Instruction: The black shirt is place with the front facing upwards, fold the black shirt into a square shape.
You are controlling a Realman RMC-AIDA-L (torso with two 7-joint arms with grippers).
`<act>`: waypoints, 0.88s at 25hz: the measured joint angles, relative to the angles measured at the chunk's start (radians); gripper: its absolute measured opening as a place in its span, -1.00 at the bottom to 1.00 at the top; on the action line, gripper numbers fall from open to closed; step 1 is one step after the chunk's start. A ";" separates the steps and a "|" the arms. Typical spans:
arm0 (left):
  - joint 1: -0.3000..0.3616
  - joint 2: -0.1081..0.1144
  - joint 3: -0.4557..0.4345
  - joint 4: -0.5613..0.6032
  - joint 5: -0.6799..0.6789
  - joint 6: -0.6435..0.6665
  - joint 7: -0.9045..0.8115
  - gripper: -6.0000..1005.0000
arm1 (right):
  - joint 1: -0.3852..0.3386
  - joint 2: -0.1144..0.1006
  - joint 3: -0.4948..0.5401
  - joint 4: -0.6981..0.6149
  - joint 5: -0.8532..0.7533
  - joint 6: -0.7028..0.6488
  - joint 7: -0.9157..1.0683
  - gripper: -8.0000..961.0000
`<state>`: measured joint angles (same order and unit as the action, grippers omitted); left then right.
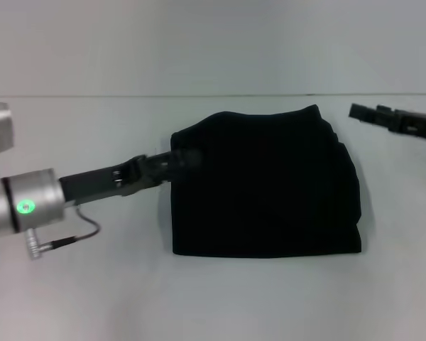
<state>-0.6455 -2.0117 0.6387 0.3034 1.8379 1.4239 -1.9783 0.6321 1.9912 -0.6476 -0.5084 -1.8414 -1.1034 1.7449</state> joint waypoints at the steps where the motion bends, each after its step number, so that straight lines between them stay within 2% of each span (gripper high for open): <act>1: 0.013 0.013 0.008 0.007 0.000 0.003 0.005 0.76 | 0.024 -0.020 -0.032 -0.015 -0.033 -0.008 0.106 0.68; 2: 0.028 0.022 0.011 0.015 0.000 0.005 0.011 0.76 | 0.048 -0.041 -0.062 -0.022 -0.068 -0.014 0.193 0.68; 4: 0.056 0.030 0.006 0.041 0.000 0.011 0.023 0.76 | 0.097 -0.070 -0.100 -0.029 -0.136 -0.027 0.348 0.68; 6: 0.084 0.031 -0.003 0.078 0.000 0.025 0.037 0.76 | 0.142 -0.077 -0.116 -0.045 -0.223 -0.037 0.488 0.68; 8: 0.102 0.029 -0.006 0.111 -0.001 0.051 0.061 0.76 | 0.200 -0.067 -0.119 -0.076 -0.369 -0.042 0.637 0.68; 9: 0.102 0.029 -0.006 0.111 -0.001 0.051 0.061 0.76 | 0.200 -0.067 -0.119 -0.076 -0.369 -0.042 0.637 0.68; 13: 0.123 0.022 -0.005 0.142 -0.008 0.090 0.147 0.76 | 0.274 -0.042 -0.123 -0.075 -0.503 -0.030 0.741 0.69; 17: 0.128 0.018 -0.005 0.142 -0.009 0.091 0.175 0.76 | 0.311 -0.022 -0.135 -0.048 -0.548 -0.001 0.764 0.69; 22: 0.128 0.015 -0.004 0.136 -0.005 0.096 0.177 0.76 | 0.322 -0.016 -0.155 0.016 -0.554 0.074 0.764 0.69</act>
<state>-0.5173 -1.9966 0.6351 0.4392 1.8332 1.5196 -1.8018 0.9542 1.9748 -0.8026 -0.4925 -2.3951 -1.0291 2.5094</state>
